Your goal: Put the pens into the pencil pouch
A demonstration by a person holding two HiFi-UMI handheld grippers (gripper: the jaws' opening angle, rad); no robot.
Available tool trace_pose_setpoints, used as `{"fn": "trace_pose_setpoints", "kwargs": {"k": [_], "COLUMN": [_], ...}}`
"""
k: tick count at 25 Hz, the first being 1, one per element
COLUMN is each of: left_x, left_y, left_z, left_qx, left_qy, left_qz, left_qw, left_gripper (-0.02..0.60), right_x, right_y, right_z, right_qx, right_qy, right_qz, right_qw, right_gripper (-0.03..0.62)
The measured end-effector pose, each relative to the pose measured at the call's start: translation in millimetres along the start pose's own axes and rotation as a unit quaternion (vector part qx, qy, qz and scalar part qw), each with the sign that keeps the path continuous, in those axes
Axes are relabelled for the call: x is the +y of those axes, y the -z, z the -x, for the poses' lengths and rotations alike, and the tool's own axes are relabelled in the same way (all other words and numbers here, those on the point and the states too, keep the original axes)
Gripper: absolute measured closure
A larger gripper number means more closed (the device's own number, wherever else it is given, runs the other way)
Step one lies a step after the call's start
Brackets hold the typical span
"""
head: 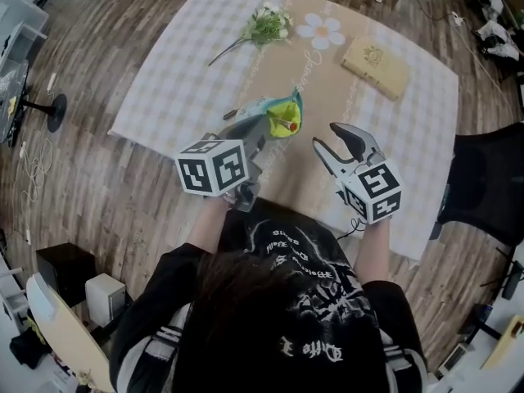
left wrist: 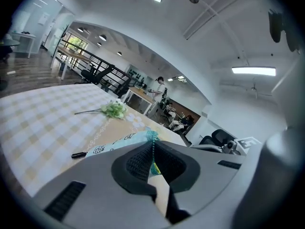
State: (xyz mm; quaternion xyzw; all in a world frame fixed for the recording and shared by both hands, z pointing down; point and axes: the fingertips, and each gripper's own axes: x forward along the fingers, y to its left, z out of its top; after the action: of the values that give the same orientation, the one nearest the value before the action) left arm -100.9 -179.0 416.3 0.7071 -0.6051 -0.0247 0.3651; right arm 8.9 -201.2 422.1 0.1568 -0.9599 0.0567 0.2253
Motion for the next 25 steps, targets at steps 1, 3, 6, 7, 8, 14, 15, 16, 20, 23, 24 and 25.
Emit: {"fn": "trace_pose_setpoints", "kwargs": {"k": [1, 3, 6, 7, 8, 14, 15, 16, 20, 23, 24, 25], "left_x": [5, 19, 43, 52, 61, 108, 115, 122, 147, 163, 168, 172], "left_y": [-4, -13, -24, -26, -29, -44, -46, -49, -60, -65, -66, -67], "left_z": [5, 17, 38, 45, 51, 84, 89, 93, 105, 110, 112, 113], "left_qx": [-0.008, -0.025, -0.045, -0.048, -0.051, -0.073, -0.076, -0.079, -0.088, -0.087, -0.086, -0.085], "left_qy": [-0.007, -0.027, -0.063, -0.079, -0.096, -0.153, -0.16, -0.166, -0.183, -0.197, -0.201, -0.205], "left_qz": [0.0, 0.0, 0.001, -0.003, -0.01, -0.015, -0.011, -0.007, 0.004, 0.004, 0.004, 0.005], "left_qw": [0.9999, 0.9993, 0.997, 0.9957, 0.9941, 0.9854, 0.9841, 0.9829, 0.9792, 0.9766, 0.9757, 0.975], "left_gripper": [0.554, 0.554, 0.554, 0.554, 0.554, 0.554, 0.554, 0.554, 0.554, 0.554, 0.554, 0.554], "right_x": [2, 8, 17, 20, 24, 37, 37, 37, 40, 41, 41, 41], "right_y": [2, 4, 5, 6, 7, -4, -6, -7, -13, -12, -11, -10], "right_z": [-5, -18, -39, -46, -53, -99, -107, -115, -146, -170, -178, -186], "right_qx": [0.006, 0.013, 0.033, 0.045, 0.058, 0.092, 0.099, 0.104, 0.117, 0.133, 0.139, 0.146], "right_qy": [-0.003, -0.012, -0.024, -0.029, -0.035, -0.076, -0.08, -0.085, -0.107, -0.122, -0.127, -0.131], "right_qz": [0.002, 0.007, 0.033, 0.045, 0.059, 0.134, 0.148, 0.16, 0.185, 0.213, 0.225, 0.237], "right_qw": [1.0, 1.0, 0.999, 0.998, 0.996, 0.984, 0.981, 0.978, 0.97, 0.96, 0.956, 0.952], "right_gripper": [0.403, 0.405, 0.407, 0.418, 0.427, 0.437, 0.444, 0.445, 0.445, 0.461, 0.464, 0.464]}}
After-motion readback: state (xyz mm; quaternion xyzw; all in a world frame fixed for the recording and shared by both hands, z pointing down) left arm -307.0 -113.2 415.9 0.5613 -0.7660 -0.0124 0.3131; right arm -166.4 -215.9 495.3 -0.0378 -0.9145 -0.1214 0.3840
